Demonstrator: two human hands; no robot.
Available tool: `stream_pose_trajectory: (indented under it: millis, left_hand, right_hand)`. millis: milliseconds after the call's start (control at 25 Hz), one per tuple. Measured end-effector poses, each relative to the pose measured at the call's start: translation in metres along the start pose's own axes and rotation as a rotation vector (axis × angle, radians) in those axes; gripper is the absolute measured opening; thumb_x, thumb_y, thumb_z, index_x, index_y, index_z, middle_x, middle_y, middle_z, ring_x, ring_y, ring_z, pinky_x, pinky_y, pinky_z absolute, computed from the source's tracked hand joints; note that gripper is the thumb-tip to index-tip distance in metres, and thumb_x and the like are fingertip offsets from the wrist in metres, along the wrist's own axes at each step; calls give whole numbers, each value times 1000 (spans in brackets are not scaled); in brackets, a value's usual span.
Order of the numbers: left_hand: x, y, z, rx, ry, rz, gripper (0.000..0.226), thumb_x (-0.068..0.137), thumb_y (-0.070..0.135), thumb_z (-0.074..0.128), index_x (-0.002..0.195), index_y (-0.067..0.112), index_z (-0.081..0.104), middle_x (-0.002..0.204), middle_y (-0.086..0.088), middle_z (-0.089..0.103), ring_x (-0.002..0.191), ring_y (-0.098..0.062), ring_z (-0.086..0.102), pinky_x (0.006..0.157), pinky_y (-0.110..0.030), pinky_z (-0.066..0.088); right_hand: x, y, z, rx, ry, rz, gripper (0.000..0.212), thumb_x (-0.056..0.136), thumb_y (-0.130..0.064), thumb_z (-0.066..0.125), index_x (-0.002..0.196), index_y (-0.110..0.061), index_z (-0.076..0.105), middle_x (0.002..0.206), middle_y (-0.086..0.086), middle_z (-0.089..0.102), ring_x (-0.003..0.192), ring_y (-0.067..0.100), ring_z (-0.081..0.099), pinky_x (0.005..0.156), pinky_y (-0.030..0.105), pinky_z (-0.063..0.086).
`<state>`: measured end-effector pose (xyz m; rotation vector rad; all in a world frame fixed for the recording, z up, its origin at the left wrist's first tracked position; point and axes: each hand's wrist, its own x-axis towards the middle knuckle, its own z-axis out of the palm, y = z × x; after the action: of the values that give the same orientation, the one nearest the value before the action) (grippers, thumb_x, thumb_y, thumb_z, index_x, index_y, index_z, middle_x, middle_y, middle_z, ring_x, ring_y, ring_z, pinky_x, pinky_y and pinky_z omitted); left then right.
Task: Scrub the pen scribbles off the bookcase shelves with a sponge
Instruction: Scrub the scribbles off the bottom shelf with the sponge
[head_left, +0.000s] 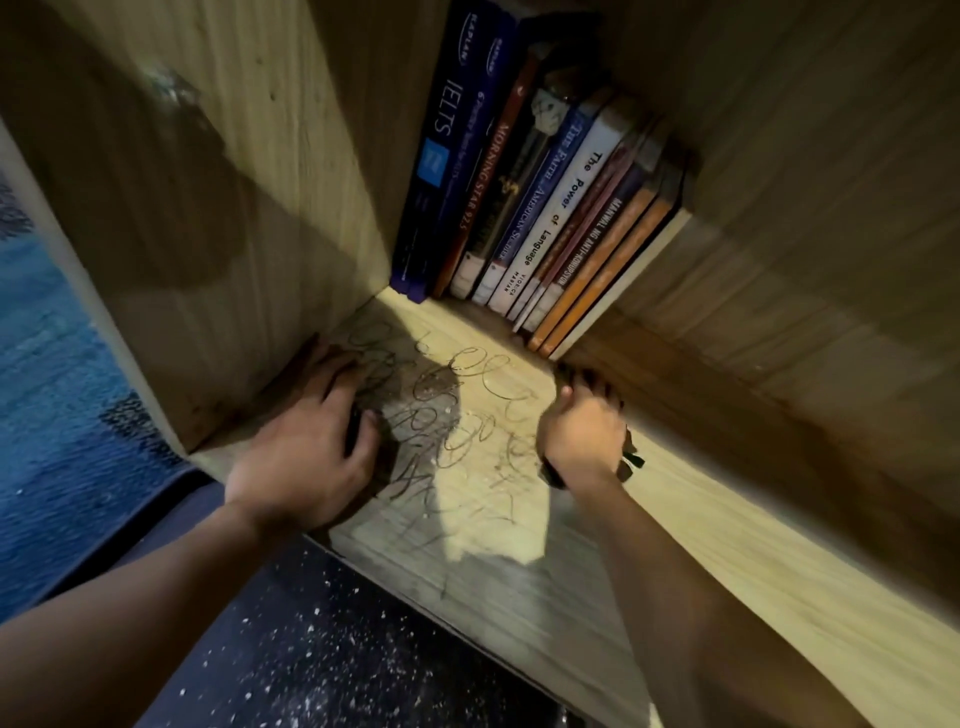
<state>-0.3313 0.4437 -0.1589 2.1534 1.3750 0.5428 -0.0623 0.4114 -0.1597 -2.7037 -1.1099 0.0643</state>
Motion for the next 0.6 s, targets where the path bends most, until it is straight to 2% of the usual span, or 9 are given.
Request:
stream_pose_trajectory:
  millis: [40, 80, 160, 240, 280, 320, 400, 480, 600]
  left_hand:
    - [-1, 1, 0, 2, 7, -2, 56, 98, 46, 34, 149, 25, 26, 161, 7, 8, 141, -21, 30, 110, -38, 30]
    - [-2, 1, 0, 4, 4, -12, 56, 98, 46, 35, 149, 26, 26, 161, 7, 8, 141, -21, 30, 110, -37, 30]
    - [-2, 2, -1, 12, -10, -34, 56, 98, 46, 34, 150, 27, 23, 161, 9, 5, 140, -21, 30, 109, -37, 31]
    - [-2, 2, -2, 12, -22, -41, 57, 98, 47, 34, 151, 28, 22, 161, 9, 4, 142, -20, 28, 110, -37, 30]
    - [-2, 3, -2, 8, -25, -38, 58, 97, 47, 34, 151, 28, 22, 161, 9, 4, 142, -20, 28, 110, -37, 30]
    - [-3, 2, -2, 6, -27, -30, 58, 97, 47, 34, 150, 28, 23, 161, 9, 5, 142, -19, 28, 110, -37, 30]
    - [-2, 3, -2, 2, -29, -15, 57, 97, 47, 33, 150, 28, 23, 161, 7, 6, 142, -20, 28, 110, -36, 30]
    - [-2, 3, -3, 2, -34, -27, 57, 98, 47, 33, 151, 28, 22, 161, 6, 9, 141, -20, 30, 109, -35, 30]
    - [-4, 6, -5, 2, -33, -30, 57, 98, 46, 33, 151, 27, 22, 161, 4, 12, 144, -19, 24, 111, -34, 28]
  right_hand:
    - [-5, -26, 6, -51, -8, 93, 47, 94, -26, 38, 139, -13, 43, 145, 17, 39, 134, 34, 32, 114, 46, 24]
    - [-12, -47, 9, -54, -28, 101, 48, 91, -24, 43, 138, -12, 43, 144, 18, 36, 134, 36, 30, 115, 46, 21]
    - [-26, -59, 10, 15, -5, -132, 42, 92, -21, 46, 134, -14, 45, 134, 13, 33, 123, 35, 37, 110, 43, 30]
    - [-31, -34, 4, 57, 15, -399, 38, 99, -24, 42, 136, -19, 47, 130, 6, 34, 111, 25, 46, 99, 38, 42]
    - [-27, -15, 1, 73, 27, -415, 39, 100, -25, 41, 137, -20, 48, 131, 4, 39, 108, 23, 49, 96, 36, 46]
    - [-21, 1, -2, 86, 54, -341, 39, 99, -23, 41, 136, -19, 51, 132, 4, 45, 109, 24, 52, 96, 37, 46]
    - [-12, 13, 0, 78, 142, -83, 38, 95, -19, 42, 130, -15, 57, 131, 6, 54, 117, 28, 52, 103, 42, 41]
    - [-21, -11, 5, 45, 188, -24, 41, 91, -15, 41, 129, -16, 57, 133, 5, 56, 125, 26, 47, 110, 45, 33]
    - [-42, -38, 12, 96, 52, -410, 50, 94, -10, 40, 142, -22, 44, 149, -1, 40, 143, 19, 28, 120, 37, 10]
